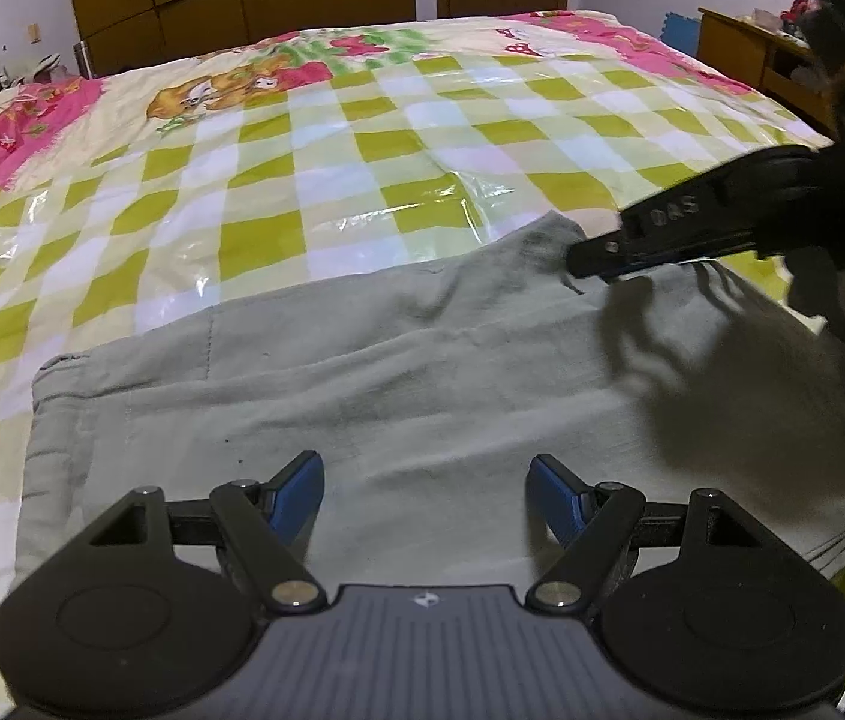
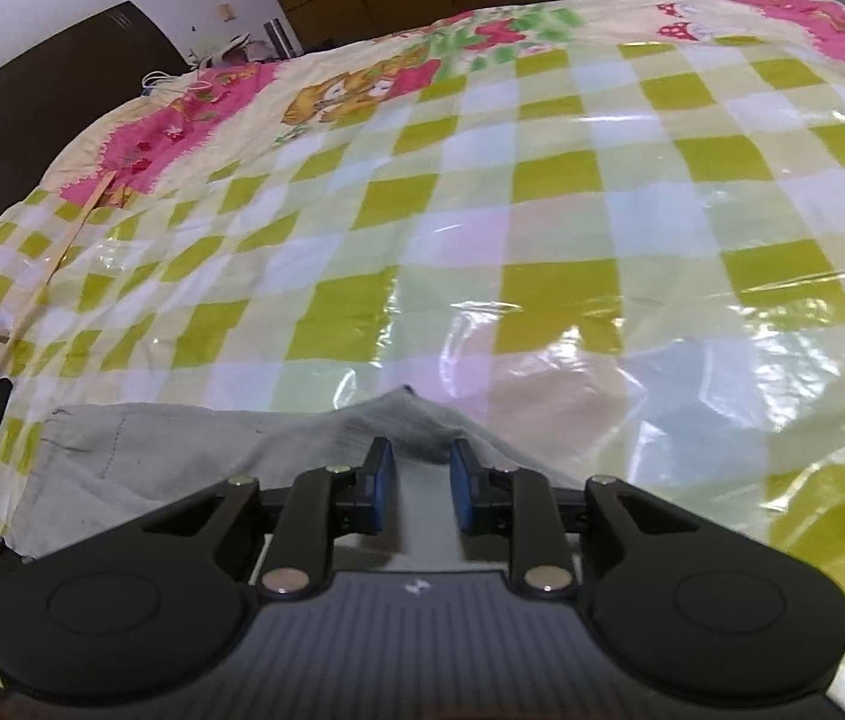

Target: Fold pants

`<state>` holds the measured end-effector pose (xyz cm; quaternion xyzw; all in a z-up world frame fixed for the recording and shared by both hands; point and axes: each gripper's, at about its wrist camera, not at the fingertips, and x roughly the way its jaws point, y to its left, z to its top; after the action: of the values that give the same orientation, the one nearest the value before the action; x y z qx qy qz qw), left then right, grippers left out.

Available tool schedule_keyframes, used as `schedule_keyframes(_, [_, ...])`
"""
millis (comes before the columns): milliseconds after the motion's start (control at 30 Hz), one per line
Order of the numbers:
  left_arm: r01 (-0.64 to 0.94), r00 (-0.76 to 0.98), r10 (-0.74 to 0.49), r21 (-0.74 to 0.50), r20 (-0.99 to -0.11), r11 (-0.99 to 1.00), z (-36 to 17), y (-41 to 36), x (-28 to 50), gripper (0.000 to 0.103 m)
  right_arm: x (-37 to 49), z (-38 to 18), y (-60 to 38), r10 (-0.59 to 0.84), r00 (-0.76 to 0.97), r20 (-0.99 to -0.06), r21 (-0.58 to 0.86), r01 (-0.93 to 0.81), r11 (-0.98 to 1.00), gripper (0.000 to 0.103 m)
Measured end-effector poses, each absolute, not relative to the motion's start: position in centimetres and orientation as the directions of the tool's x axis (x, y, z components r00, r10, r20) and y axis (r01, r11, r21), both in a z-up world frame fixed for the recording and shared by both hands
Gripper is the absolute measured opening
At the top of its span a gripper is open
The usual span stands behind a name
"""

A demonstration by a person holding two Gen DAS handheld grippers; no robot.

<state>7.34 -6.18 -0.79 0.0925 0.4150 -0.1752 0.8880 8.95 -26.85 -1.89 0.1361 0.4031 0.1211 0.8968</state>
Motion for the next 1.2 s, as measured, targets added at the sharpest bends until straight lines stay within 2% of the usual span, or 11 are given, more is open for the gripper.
schedule_keyframes(400, [0.398, 0.592, -0.224, 0.04, -0.774, 0.916, 0.0, -6.9, 5.0, 0.087, 3.1, 1.5, -28.8, 0.23, 0.672, -0.704, 0.231, -0.09, 0.969, 0.028])
schedule_keyframes(767, [0.411, 0.606, -0.237, 0.043, -0.759, 0.91, 0.7, -6.4, 3.4, 0.088, 0.2, 2.2, -28.8, 0.152, 0.667, -0.73, 0.163, -0.045, 0.986, 0.03])
schedule_keyframes(900, [0.407, 0.612, -0.242, 0.037, -0.753, 0.913, 0.7, -5.9, 3.7, 0.088, -0.5, 2.0, -28.9, 0.145, 0.658, -0.739, 0.168, -0.029, 0.985, 0.037])
schedule_keyframes(1200, [0.369, 0.616, -0.239, 0.008, -0.751, 0.929, 0.0, -4.6, 4.6, 0.088, -1.6, 0.5, -31.1, 0.17, 0.637, -0.752, 0.266, 0.057, 0.962, 0.038])
